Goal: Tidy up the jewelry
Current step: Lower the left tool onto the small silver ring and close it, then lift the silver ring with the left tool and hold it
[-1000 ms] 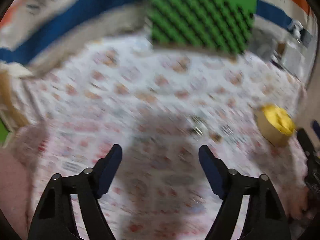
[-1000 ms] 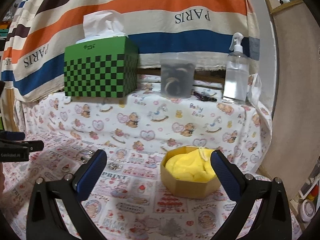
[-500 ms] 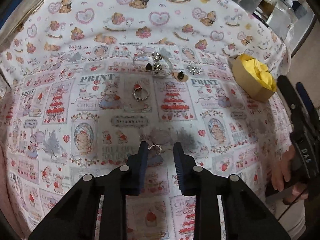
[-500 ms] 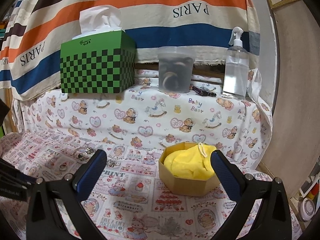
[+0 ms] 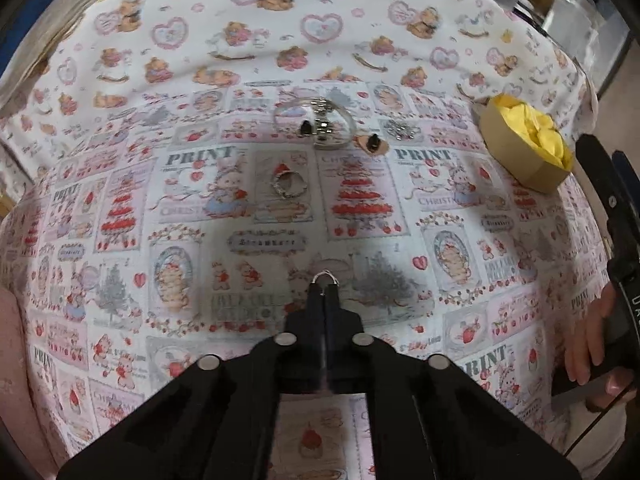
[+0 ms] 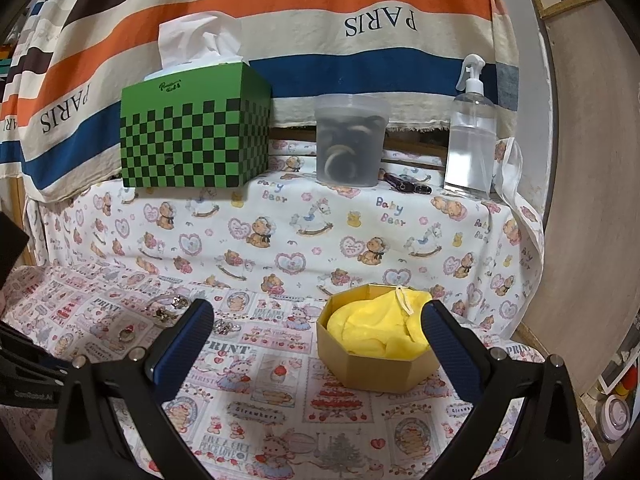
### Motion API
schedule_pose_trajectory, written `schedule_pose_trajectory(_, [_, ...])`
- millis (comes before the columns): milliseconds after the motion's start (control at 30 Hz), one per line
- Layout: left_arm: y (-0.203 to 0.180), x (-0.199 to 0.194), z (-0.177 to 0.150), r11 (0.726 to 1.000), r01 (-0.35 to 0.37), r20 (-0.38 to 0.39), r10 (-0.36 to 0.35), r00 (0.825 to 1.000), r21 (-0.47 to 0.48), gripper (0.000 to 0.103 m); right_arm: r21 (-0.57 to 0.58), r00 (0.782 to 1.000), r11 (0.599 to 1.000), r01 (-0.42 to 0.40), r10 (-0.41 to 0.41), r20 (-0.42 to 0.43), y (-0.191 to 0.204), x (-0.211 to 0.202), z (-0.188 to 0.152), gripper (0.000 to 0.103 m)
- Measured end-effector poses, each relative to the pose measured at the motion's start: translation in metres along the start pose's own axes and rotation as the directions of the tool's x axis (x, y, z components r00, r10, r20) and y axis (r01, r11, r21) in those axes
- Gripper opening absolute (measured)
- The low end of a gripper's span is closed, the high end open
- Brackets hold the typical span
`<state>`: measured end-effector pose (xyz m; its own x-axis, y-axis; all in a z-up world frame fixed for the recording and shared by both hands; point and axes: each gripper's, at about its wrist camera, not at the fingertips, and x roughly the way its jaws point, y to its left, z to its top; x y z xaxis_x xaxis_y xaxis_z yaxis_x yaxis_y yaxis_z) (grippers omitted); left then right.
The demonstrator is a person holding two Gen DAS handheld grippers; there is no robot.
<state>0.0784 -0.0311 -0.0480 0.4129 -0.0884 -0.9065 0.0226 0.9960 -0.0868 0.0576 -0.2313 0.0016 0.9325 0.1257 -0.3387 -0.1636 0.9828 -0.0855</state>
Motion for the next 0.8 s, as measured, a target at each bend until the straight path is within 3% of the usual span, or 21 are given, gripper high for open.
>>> schedule_pose_trajectory(100, [-0.001,-0.005,0.002,1.0,0.0,0.005,0.0,1.0,0.027,0.0,0.006,1.0,1.0,0.003,-0.003,0.0,0.0,0.0,0.0,0.103])
schedule_pose_trajectory(367, [0.009,-0.034,0.026,0.999,0.031,0.132,-0.033,0.991,0.015,0.0,0.009,1.0,1.0,0.0,0.0,-0.005,-0.002,0.001,-0.001,0.103])
schedule_pose_trajectory(500, [0.006,-0.026,0.024,0.998,0.031,0.066,-0.034,0.997,0.051,0.001,0.01,1.0,1.0,-0.001,0.002,-0.011,-0.002,0.002,-0.001,0.103])
schedule_pose_trajectory(567, [0.004,-0.02,0.019,0.997,0.014,0.029,-0.016,0.999,0.074,0.013,0.009,1.0,1.0,-0.003,0.003,-0.014,-0.001,0.002,-0.001,0.103])
schedule_pose_trajectory(633, [0.002,-0.015,0.014,0.997,0.018,0.018,-0.019,1.0,0.08,0.017,0.003,1.0,1.0,-0.002,0.002,-0.016,0.001,0.002,0.0,0.103])
schedule_pose_trajectory(800, [0.001,-0.001,0.015,0.998,0.011,0.019,-0.012,1.0,0.058,0.018,-0.003,1.0,1.0,-0.001,0.001,-0.008,0.002,0.001,0.0,0.103])
